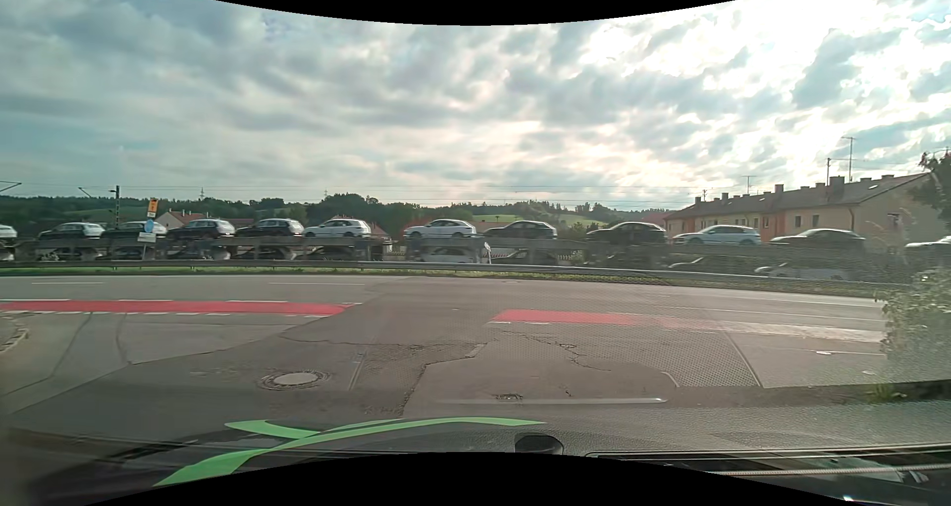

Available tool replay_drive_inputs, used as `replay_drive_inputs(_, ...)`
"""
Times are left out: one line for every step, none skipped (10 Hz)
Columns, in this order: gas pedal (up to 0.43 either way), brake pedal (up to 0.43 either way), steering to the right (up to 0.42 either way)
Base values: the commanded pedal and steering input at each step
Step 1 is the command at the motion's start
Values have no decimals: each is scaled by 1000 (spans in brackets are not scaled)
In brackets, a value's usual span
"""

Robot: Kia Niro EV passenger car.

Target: Follow the waypoints while adhering to traffic rules and regulations

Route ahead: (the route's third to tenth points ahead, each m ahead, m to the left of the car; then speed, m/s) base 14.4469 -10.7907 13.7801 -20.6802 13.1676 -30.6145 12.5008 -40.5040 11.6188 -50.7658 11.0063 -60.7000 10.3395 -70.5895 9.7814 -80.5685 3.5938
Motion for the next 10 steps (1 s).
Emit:
replay_drive_inputs(0,67,149)
replay_drive_inputs(0,73,163)
replay_drive_inputs(0,116,183)
replay_drive_inputs(0,152,212)
replay_drive_inputs(0,171,233)
replay_drive_inputs(0,183,261)
replay_drive_inputs(0,195,287)
replay_drive_inputs(0,220,305)
replay_drive_inputs(0,244,321)
replay_drive_inputs(0,244,332)
